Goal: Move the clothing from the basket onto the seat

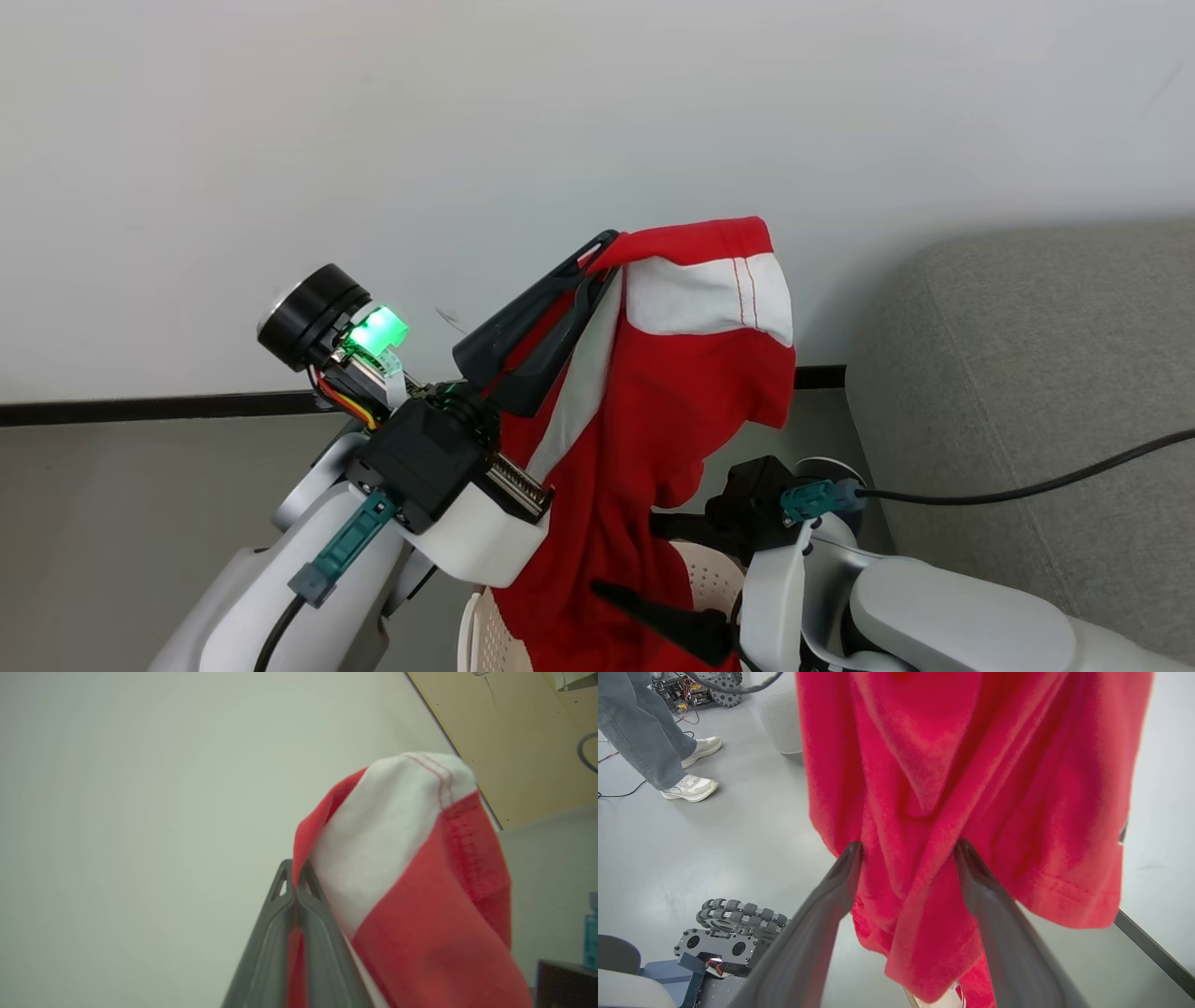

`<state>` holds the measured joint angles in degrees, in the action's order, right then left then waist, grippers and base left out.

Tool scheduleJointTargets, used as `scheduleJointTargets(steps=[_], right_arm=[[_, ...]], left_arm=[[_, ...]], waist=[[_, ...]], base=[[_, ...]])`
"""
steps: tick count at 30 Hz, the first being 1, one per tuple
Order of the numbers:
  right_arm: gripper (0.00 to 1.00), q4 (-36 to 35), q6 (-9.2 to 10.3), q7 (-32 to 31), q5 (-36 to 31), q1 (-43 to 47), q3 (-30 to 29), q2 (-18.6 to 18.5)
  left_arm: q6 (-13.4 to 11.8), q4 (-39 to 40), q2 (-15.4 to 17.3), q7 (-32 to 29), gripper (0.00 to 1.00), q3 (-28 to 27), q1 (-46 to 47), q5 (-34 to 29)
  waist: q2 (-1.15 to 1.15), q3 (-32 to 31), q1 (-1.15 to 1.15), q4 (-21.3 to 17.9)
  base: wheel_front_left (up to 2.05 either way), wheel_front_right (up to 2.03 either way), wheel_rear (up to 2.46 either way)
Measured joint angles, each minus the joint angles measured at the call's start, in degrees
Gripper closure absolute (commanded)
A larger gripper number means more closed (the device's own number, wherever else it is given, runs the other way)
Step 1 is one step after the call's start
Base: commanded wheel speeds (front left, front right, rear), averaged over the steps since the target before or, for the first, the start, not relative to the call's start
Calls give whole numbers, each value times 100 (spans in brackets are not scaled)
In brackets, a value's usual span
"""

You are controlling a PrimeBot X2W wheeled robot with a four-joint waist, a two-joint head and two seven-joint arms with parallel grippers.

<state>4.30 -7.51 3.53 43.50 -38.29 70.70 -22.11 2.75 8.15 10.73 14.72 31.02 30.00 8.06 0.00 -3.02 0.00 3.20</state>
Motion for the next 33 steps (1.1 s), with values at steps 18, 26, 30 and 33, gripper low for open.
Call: scheduleJointTargets(steps=[18, 26, 30, 33], right_arm=[[100, 798, 0, 483, -244, -422, 253, 358], [100, 745, 0, 780, -225, -411, 269, 88], [100, 671, 0, 913, -174, -333, 234, -55], [100, 630, 0, 966, -164, -225, 47, -156]], left_arm=[[-8, -427, -12, 1, 100, -146, 38, 75], [-146, -1278, 189, -38, 100, -534, -153, 318], [-214, -1738, 268, -108, 100, -717, -339, 423], [-220, -1973, 293, -111, 100, -802, -432, 533]], waist=[[0, 133, 0, 30], [0, 152, 0, -121], [0, 156, 0, -230], [0, 159, 0, -320]], base=[[0, 0, 0], [0, 0, 0], [0, 0, 0], [0, 0, 0]])
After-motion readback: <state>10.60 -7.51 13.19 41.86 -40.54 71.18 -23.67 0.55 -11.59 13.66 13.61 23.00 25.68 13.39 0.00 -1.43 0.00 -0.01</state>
